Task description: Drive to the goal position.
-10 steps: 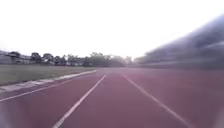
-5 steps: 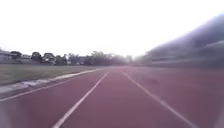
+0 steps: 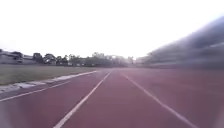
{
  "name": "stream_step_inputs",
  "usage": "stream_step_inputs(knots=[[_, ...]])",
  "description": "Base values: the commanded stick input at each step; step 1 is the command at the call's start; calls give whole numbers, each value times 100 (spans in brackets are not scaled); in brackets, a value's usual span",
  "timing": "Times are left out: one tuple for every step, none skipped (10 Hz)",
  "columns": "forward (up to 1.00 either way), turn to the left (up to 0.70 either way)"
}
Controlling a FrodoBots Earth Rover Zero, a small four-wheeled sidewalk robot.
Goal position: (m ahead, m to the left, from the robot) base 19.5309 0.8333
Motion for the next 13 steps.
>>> stream_step_inputs(knots=[[70, 2], [70, 2], [70, 1], [70, -22], [70, -32], [70, -35], [70, -34], [70, -34], [70, -34], [70, 0], [70, 0], [70, 0], [70, 0]])
